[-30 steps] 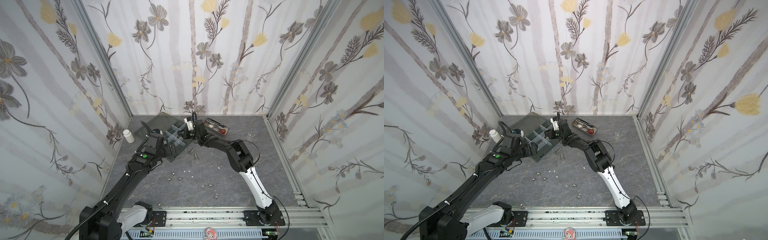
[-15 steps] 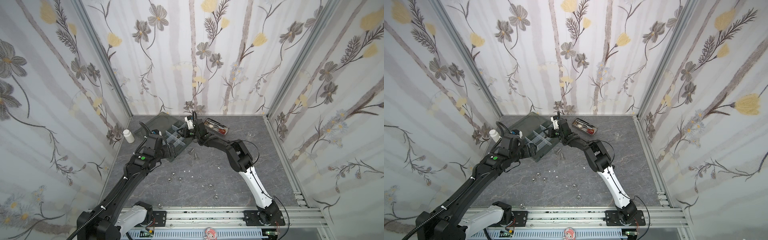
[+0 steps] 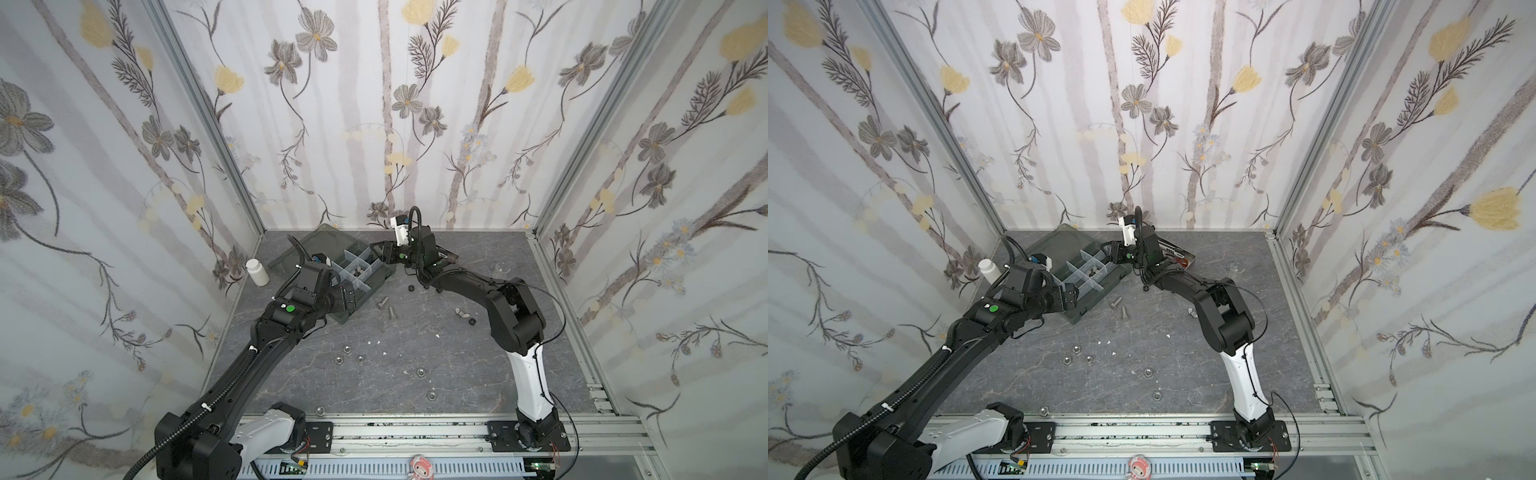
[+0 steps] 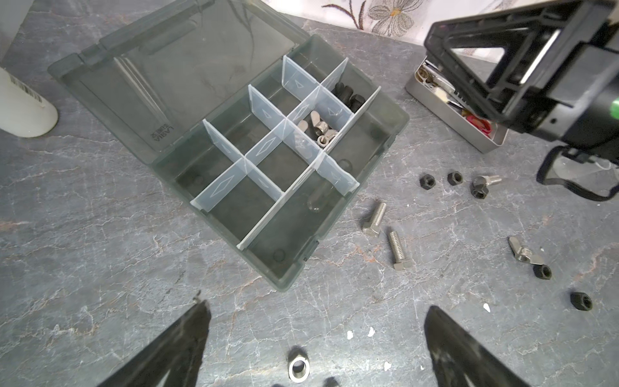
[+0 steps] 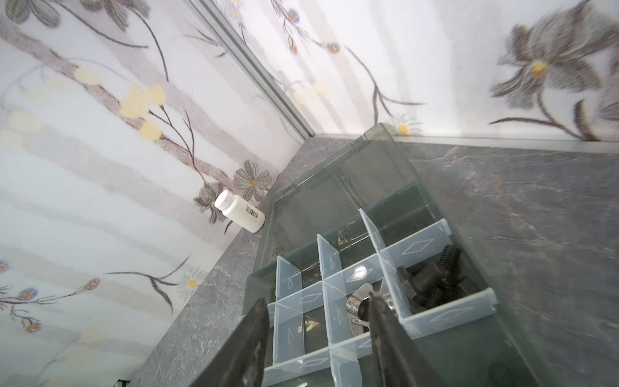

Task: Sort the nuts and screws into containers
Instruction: 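Withdraw the right gripper toward the loose parts while the left gripper moves toward them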

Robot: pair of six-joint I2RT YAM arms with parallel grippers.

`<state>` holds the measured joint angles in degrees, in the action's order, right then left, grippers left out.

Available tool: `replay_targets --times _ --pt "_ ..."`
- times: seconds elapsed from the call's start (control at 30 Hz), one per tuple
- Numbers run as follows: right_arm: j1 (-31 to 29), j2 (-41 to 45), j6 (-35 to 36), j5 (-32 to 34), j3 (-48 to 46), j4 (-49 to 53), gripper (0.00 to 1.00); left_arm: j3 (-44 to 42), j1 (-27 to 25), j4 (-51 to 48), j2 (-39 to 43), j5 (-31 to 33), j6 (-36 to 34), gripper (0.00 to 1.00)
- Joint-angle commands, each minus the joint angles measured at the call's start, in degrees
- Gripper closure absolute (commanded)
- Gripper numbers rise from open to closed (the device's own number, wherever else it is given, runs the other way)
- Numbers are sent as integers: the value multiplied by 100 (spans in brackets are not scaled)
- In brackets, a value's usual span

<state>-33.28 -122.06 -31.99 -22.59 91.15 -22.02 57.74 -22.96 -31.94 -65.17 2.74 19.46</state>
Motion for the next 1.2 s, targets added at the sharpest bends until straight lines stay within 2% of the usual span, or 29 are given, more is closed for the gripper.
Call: replay_targets --times 0.0,0.23,0.4,0.5,0.67,0.87,1.17 --pt "136 481 -82 33 -543 -229 50 179 -121 -75 -141 7 -22 2" --pt "541 1672 -93 288 -1837 167 50 401 -680 -50 -472 201 183 5" --pt "977 2496 -141 153 -2830 389 50 412 -1091 141 -815 321 392 7" --pt "1258 2977 -101 103 -3294 641 47 489 -1291 266 -1067 317 485 7" --pt "1605 3690 167 386 -3843 1390 43 640 -1447 465 -1336 226 576 6" --pt "1933 4093 211 457 -4633 1587 42 676 -1604 651 -1575 184 610 6" --pt "2018 3625 231 404 -5169 1543 41 311 -1647 905 -1519 139 673 5"
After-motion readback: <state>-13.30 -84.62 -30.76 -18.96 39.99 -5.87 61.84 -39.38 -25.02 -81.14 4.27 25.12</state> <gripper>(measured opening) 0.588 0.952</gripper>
